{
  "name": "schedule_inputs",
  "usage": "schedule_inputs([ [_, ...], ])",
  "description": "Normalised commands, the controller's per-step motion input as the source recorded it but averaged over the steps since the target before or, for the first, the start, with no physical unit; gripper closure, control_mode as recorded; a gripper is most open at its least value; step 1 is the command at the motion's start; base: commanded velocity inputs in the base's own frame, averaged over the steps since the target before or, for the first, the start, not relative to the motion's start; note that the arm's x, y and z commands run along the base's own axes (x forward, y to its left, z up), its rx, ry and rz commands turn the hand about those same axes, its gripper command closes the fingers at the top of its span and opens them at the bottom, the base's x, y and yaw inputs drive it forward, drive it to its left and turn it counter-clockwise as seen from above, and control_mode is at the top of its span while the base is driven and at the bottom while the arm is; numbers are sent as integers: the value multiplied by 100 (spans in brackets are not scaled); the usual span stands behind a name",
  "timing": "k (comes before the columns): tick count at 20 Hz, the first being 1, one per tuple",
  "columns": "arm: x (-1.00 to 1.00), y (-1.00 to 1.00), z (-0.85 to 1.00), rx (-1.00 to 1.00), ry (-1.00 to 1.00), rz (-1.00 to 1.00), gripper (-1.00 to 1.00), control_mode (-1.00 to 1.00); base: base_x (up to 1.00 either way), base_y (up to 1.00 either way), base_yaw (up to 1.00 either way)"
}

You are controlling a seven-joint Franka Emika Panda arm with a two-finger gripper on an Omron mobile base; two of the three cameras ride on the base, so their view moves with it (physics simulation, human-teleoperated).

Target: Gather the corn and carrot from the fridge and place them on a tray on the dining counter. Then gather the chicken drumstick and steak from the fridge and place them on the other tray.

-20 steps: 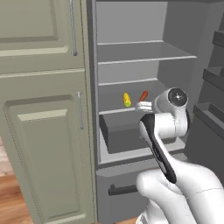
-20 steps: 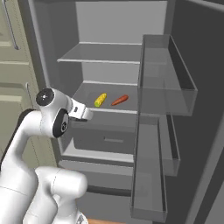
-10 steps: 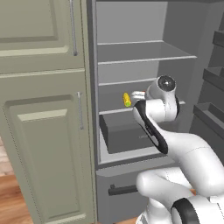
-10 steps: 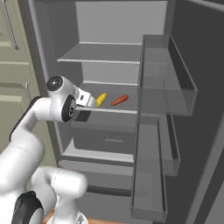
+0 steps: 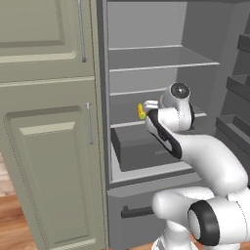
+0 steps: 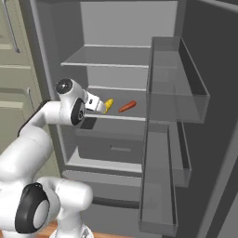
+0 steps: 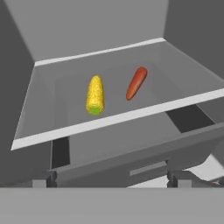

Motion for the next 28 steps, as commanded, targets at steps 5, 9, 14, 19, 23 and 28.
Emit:
schedule_inputs([
  [5, 51, 0, -6, 0, 9, 0, -100, -100, 0, 0, 0],
  [9, 42, 0, -4, 0, 11, 2, -100, -100, 0, 0, 0],
  [14, 46, 1, -8, 0, 7, 0, -100, -100, 0, 0, 0],
  [19, 25, 0, -38, 0, 0, 0, -100, -100, 0, 0, 0],
  [23, 23, 3, -33, 0, 0, 0, -100, -100, 0, 0, 0],
  [28, 24, 1, -21, 0, 0, 0, -100, -100, 0, 0, 0],
])
